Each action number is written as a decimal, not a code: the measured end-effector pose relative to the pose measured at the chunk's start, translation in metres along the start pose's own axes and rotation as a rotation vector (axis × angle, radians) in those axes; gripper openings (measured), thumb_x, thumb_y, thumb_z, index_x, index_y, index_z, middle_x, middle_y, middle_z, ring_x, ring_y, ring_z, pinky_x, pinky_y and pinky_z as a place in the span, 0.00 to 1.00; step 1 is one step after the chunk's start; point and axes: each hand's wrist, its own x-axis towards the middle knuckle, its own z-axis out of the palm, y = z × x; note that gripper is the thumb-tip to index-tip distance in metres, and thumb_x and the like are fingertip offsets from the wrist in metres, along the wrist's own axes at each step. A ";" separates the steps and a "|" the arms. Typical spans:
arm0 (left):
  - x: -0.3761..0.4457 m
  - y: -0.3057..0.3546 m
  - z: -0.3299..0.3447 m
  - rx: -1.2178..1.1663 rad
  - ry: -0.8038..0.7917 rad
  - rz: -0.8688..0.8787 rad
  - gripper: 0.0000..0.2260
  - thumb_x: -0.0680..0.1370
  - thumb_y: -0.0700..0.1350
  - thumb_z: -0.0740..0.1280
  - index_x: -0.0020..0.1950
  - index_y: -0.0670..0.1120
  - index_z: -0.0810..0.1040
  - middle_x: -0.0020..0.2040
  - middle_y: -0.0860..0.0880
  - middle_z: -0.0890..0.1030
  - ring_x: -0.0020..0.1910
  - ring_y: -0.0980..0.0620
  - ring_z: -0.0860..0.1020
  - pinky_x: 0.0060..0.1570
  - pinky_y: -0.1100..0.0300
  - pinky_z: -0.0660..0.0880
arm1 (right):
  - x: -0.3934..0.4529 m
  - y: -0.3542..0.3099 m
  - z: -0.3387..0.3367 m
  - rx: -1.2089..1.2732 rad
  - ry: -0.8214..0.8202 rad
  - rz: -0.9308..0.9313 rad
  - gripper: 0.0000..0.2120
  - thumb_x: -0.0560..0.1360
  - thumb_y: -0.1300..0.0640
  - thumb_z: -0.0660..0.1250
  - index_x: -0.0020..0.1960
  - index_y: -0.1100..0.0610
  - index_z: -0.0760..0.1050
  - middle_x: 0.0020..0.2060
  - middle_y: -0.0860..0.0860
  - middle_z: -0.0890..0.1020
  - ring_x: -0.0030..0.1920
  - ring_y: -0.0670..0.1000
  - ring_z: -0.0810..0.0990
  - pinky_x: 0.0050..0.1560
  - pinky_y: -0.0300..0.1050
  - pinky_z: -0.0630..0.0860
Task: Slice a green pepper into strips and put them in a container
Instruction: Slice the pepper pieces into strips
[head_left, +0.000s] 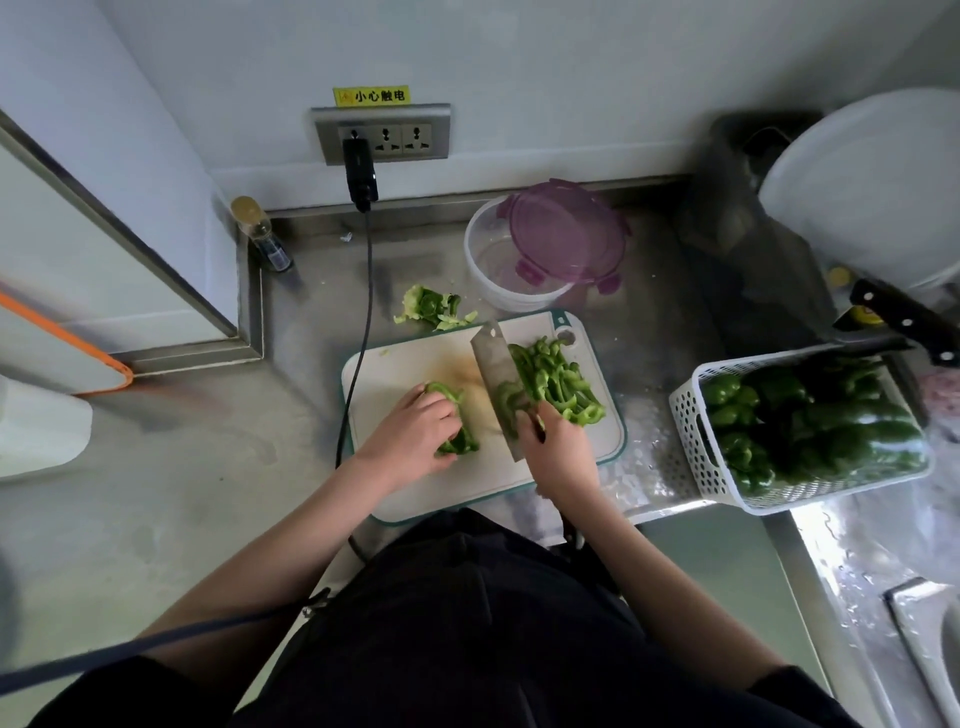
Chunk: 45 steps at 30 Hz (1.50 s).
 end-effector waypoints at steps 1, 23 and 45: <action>-0.002 -0.003 0.002 0.013 -0.007 0.008 0.15 0.61 0.51 0.79 0.40 0.46 0.80 0.43 0.51 0.79 0.50 0.48 0.78 0.63 0.49 0.69 | -0.001 -0.002 0.001 -0.006 -0.006 0.044 0.17 0.78 0.42 0.57 0.50 0.56 0.70 0.37 0.53 0.78 0.33 0.59 0.80 0.34 0.57 0.80; -0.002 -0.010 0.000 -0.091 -0.044 0.026 0.16 0.73 0.50 0.67 0.56 0.43 0.75 0.58 0.46 0.71 0.63 0.48 0.64 0.53 0.53 0.75 | -0.025 -0.033 0.044 0.188 0.059 0.073 0.10 0.81 0.52 0.53 0.46 0.57 0.66 0.34 0.54 0.75 0.34 0.59 0.78 0.31 0.54 0.77; 0.012 -0.011 0.002 -0.413 -0.063 -0.313 0.28 0.70 0.46 0.71 0.63 0.42 0.60 0.63 0.45 0.62 0.61 0.44 0.60 0.57 0.58 0.61 | -0.027 -0.018 0.053 0.173 0.077 -0.022 0.10 0.81 0.55 0.54 0.42 0.57 0.64 0.27 0.50 0.68 0.27 0.51 0.67 0.27 0.44 0.62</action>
